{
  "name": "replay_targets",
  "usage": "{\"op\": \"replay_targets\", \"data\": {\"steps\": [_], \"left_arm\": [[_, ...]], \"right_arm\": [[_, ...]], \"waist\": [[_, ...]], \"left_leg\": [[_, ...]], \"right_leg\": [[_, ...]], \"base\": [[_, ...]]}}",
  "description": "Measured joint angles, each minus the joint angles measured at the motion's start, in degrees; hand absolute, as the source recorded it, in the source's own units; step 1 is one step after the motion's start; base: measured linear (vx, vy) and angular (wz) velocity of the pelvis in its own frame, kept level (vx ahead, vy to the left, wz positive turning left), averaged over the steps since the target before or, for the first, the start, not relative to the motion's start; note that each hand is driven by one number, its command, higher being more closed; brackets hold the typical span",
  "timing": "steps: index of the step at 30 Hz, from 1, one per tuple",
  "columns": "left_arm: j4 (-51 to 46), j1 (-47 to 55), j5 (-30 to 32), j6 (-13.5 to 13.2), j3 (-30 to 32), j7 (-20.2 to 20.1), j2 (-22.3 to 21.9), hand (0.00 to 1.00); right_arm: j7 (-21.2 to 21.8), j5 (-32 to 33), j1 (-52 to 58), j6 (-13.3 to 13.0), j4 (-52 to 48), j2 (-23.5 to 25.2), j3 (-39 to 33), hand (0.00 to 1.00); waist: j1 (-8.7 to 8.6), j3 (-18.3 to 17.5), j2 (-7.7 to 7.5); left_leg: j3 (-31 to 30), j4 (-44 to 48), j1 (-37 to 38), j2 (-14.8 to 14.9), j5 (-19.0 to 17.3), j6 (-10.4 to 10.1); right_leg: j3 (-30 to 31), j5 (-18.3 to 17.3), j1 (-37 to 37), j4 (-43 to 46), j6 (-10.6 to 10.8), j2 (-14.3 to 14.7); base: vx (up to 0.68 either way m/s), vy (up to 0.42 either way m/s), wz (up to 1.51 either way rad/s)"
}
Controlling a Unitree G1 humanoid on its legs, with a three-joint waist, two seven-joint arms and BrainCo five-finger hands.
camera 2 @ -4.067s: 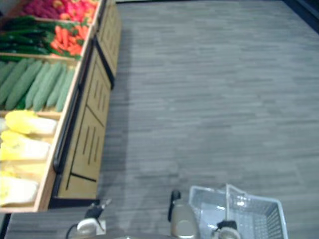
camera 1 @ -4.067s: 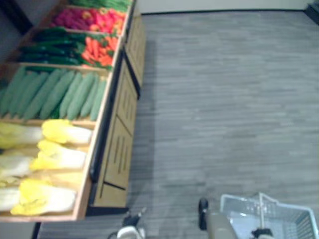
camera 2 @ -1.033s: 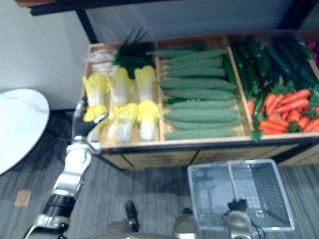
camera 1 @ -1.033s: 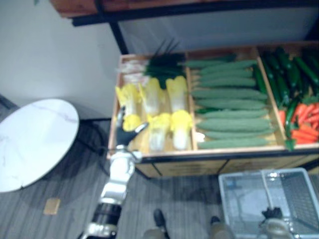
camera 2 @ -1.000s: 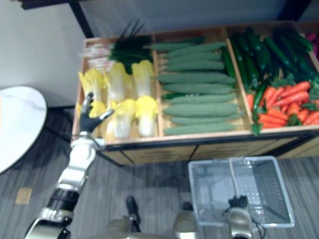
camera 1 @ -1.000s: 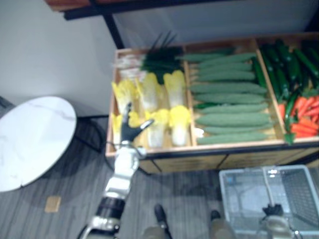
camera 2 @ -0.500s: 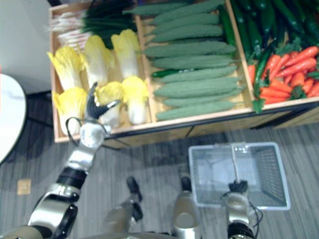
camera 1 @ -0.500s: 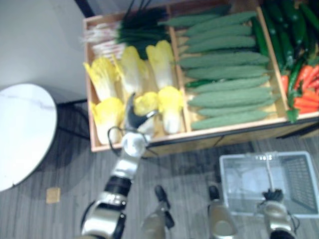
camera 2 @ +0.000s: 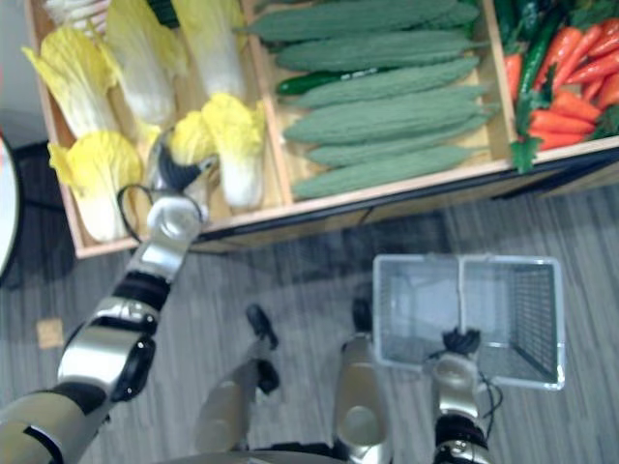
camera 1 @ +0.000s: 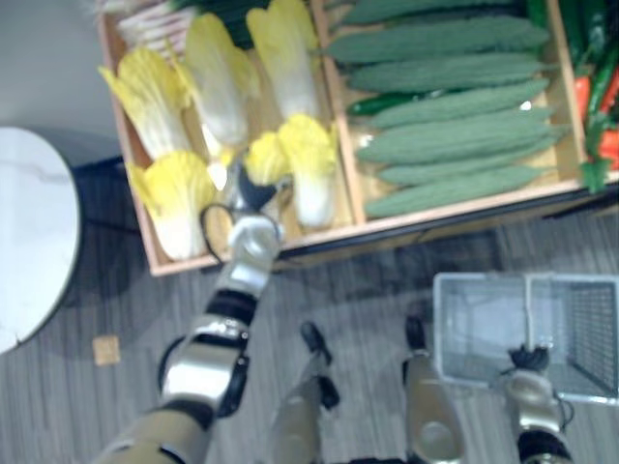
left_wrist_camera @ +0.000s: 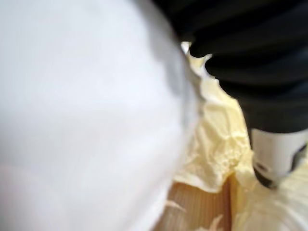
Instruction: Pick vegetable in the basket
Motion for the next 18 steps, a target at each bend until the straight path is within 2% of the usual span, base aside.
{"op": "replay_targets", "data": {"steps": [4, 10, 14, 18], "left_arm": [[0.4, -2.1, 0.3, 0.3, 0.0, 0.1, -0.7, 1.0], [1.0, -2.1, 2.2, 1.2, -0.9, -1.8, -2.0, 1.0], [1.0, -1.5, 2.2, 1.2, -3.8, -4.0, -3.9, 1.0], [-0.8, 0.0, 2.2, 1.3, -4.1, -4.2, -4.3, 1.0]], "right_arm": [[-0.4, 0.2, 0.2, 0.0, -1.0, 0.7, 0.0, 1.0], [-0.1, 0.9, 0.3, -0.2, -3.6, 3.3, 0.0, 1.0], [1.2, 0.8, 1.6, -0.3, -4.1, 3.7, 0.0, 1.0], [1.5, 0.8, 2.3, -0.6, -3.1, 4.5, 0.0, 1.0]], "waist": [[1.25, 0.3, -0.53], [1.29, 1.1, -2.0], [1.26, 1.1, -2.33], [1.17, 0.6, -3.17]], "left_leg": [[0.7, 0.0, -0.1, 0.0, -0.1, 0.2], [0.7, -0.2, 3.9, -0.4, -1.0, 0.1], [-0.8, -0.3, 6.4, -0.8, -1.7, 0.5], [-1.5, -0.3, 8.8, -1.1, -1.7, 0.7]], "right_leg": [[0.2, 0.4, 0.1, -0.5, 0.2, -0.2], [-0.6, 0.4, 4.8, -1.6, 0.3, -1.1], [-2.8, 0.4, 9.3, -3.4, 0.3, -1.8], [-3.6, 0.4, 12.0, -3.6, 0.3, -1.9]], "base": [[0.04, -0.007, -0.01], [0.06, -0.014, 0.02], [0.07, -0.015, 0.17], [0.07, -0.013, 0.07]]}}
